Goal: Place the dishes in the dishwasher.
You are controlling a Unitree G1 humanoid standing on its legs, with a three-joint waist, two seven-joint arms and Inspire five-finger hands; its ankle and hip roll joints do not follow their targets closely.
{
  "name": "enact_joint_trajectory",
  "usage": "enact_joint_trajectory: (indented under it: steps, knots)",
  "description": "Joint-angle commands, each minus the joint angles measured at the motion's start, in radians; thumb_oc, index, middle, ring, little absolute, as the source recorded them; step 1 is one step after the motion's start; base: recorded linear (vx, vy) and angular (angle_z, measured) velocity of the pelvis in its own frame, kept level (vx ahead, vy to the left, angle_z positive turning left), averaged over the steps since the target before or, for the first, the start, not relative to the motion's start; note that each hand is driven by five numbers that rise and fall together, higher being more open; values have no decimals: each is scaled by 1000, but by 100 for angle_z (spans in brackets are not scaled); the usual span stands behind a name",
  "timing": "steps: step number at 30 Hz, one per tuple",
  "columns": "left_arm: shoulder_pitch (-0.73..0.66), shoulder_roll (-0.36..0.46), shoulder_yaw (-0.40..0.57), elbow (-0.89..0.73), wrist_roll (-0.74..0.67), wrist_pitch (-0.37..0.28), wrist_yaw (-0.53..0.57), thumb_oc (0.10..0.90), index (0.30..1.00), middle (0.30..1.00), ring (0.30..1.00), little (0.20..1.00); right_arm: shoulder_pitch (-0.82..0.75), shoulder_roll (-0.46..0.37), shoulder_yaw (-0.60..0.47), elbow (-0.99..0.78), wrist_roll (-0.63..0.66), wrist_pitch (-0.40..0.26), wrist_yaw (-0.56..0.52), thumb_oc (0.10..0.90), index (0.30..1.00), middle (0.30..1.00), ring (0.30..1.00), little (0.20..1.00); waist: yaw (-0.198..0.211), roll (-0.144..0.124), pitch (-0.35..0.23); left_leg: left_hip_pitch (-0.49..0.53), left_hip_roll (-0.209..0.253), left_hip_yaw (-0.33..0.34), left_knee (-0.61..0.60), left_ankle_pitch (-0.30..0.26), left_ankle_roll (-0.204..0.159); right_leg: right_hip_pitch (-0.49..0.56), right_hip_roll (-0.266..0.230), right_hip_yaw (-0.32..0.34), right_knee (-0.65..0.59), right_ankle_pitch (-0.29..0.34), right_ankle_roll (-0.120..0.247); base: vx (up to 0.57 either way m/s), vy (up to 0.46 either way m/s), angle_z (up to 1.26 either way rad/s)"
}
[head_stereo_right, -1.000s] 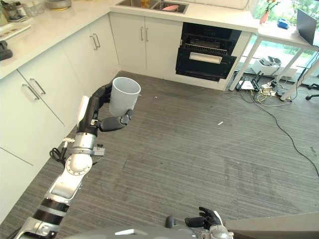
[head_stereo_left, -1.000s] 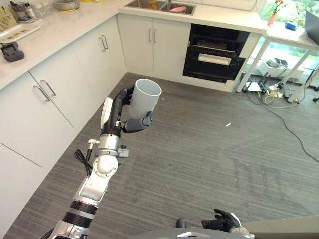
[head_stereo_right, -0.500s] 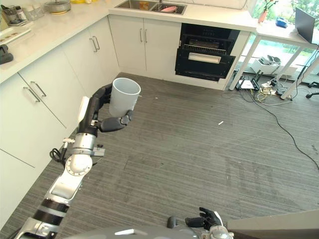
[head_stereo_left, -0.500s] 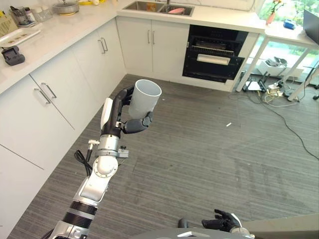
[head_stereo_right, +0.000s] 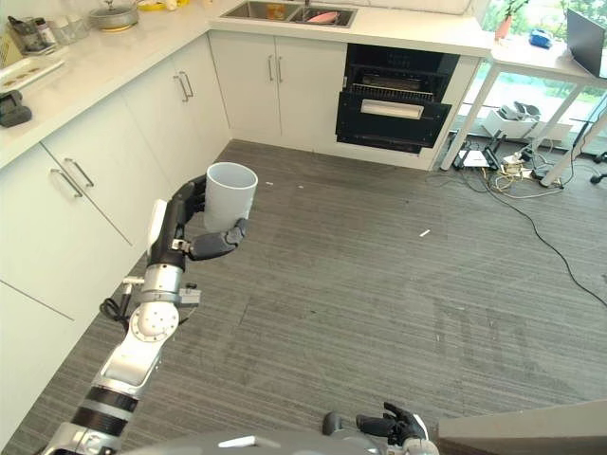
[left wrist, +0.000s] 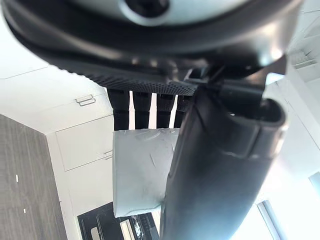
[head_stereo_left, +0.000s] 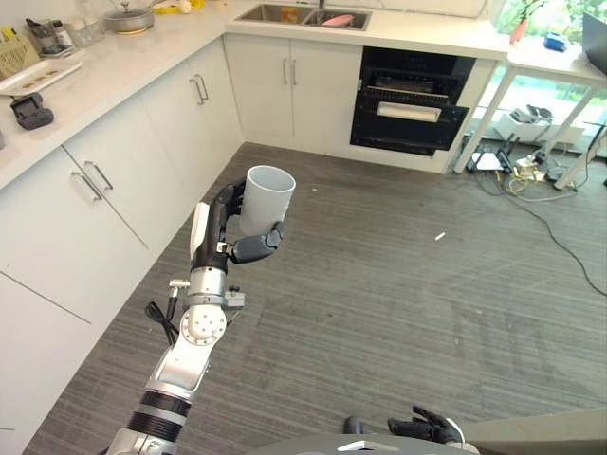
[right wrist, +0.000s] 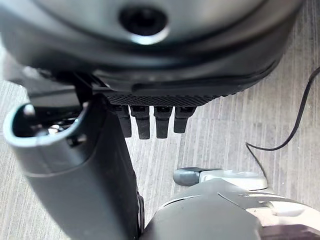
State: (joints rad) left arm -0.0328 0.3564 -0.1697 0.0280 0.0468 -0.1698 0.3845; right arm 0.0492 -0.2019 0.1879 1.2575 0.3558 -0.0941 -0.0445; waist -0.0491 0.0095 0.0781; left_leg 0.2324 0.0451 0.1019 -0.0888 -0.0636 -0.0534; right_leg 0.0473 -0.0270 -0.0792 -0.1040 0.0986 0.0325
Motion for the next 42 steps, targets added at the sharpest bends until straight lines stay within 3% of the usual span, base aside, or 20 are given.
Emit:
enact_joint_trajectory:
  steps: [1,10,12,15,17,19,21,23,24,27,28,29,32,34,35,36,37,38,40,42]
  knots:
    - [-58,18,81,-107,-35,-96,21,400,300,300,300,300,-13,2,22,30,9,-26,-7,800,900,900,900,900,4,-47,-7,-85,-63,-66,2,38,13,54,1,0,23,-88,47,65,-16,4]
    - [-36,51,105,-136,-11,-99,59,400,300,300,300,300,-44,-28,36,-145,-36,-93,-61,800,900,900,900,900,14,-43,22,-79,-39,-59,53,19,0,39,9,-10,91,-119,36,60,-32,2]
    - [-33,59,103,-138,-20,-101,56,400,300,300,300,300,-63,-33,57,-148,-54,-89,-63,800,900,900,900,900,27,-48,45,-143,-32,-67,214,13,-19,35,11,0,111,-133,28,15,-86,2]
    - [-32,63,97,-145,-19,-97,67,400,300,300,300,300,-59,-50,79,-145,-106,-84,-81,800,900,900,900,900,63,-75,105,-330,-22,-52,617,134,-78,65,4,-3,122,-151,-1,51,-172,-3]
    - [-37,65,89,-156,-12,-97,62,400,300,300,300,300,-62,-57,85,-138,-109,-76,-86,800,900,900,900,900,101,-104,142,-445,-54,-55,842,134,-86,103,-19,-4,115,-164,-13,140,-127,9]
    - [-37,62,80,-165,-15,-99,66,400,300,300,300,300,-58,-58,70,-125,-99,-69,-85,800,900,900,900,900,109,-102,145,-535,-18,1,753,129,-83,147,-19,-16,86,-188,-9,309,-4,-16]
    - [-30,60,87,-164,-11,-95,71,400,300,300,300,300,-48,-56,51,-105,-86,-66,-85,800,900,900,900,900,119,-79,125,-582,24,46,524,131,-62,194,3,-9,62,-217,5,519,153,8]
    - [-7,56,98,-179,4,-90,78,400,300,300,300,300,-24,-63,43,-86,-98,-65,-80,800,900,900,900,900,150,-69,105,-584,43,58,199,194,-58,257,0,25,44,-255,29,646,249,30]
    - [-5,54,101,-186,7,-90,81,400,300,300,300,300,-22,-70,44,-73,-112,-63,-83,800,900,900,900,900,169,-71,101,-614,71,47,105,210,-61,294,-15,33,41,-274,43,587,216,-3]
    - [19,67,108,-205,28,-83,70,400,300,300,300,300,-10,-58,43,-48,-135,-60,-87,800,900,900,900,900,187,-86,70,-577,91,63,82,269,-60,337,-42,75,92,-290,61,534,184,-92]
    - [12,71,108,-207,37,-77,75,400,300,300,300,300,7,-47,37,-45,-133,-59,-85,800,900,900,900,900,188,-96,56,-558,88,72,66,320,-58,328,-51,68,139,-258,76,511,229,-71]
    - [-4,75,98,-207,38,-78,75,400,300,300,300,300,12,-39,25,-44,-119,-60,-84,800,900,900,900,900,178,-107,48,-537,75,84,56,325,-43,300,-57,65,199,-226,96,495,268,-48]
    - [-51,93,70,-221,64,-69,76,400,300,300,300,300,14,-26,0,-28,-81,-59,-80,800,900,900,900,900,155,-135,20,-451,0,108,32,270,10,216,-96,70,400,43,165,423,281,-14]
    - [-64,112,65,-228,73,-64,64,400,300,300,300,300,18,-15,1,-44,-77,-58,-70,800,900,900,900,900,137,-112,20,-382,-6,110,22,225,35,154,-99,68,583,159,189,370,277,10]
    - [-64,112,65,-228,73,-64,64,400,300,300,300,300,18,-15,1,-44,-77,-58,-70,800,900,900,900,900,137,-112,20,-382,-6,110,22,225,35,154,-99,68,583,159,189,521,388,14]
    - [-85,127,53,-229,74,-63,49,400,300,300,300,300,11,-7,8,-62,-76,-55,-67,800,900,900,900,900,101,-70,48,-297,-3,80,13,179,65,51,-79,54,813,182,184,556,373,12]
    - [-91,124,43,-222,72,-55,44,400,300,300,300,300,5,-3,11,-72,-75,-57,-67,800,900,900,900,900,78,-51,64,-262,-1,66,5,163,73,-8,-31,66,890,157,180,907,506,19]
    - [-97,117,29,-208,69,-57,35,400,300,300,300,300,-6,6,7,-81,-64,-64,-62,800,900,900,900,900,45,-36,82,-208,-11,21,2,129,75,-117,50,67,924,69,172,562,245,50]
    - [-102,109,18,-201,63,-59,26,400,300,300,300,300,-13,3,7,-90,-57,-68,-58,800,900,900,900,900,12,-29,92,-163,-28,-2,2,101,67,-227,56,33,833,6,154,576,177,80]
    - [-104,108,16,-199,57,-60,20,400,300,300,300,300,-12,0,10,-95,-57,-69,-55,800,900,900,900,900,-11,-23,97,-143,-31,-22,2,86,63,-260,53,3,780,-35,139,511,76,56]
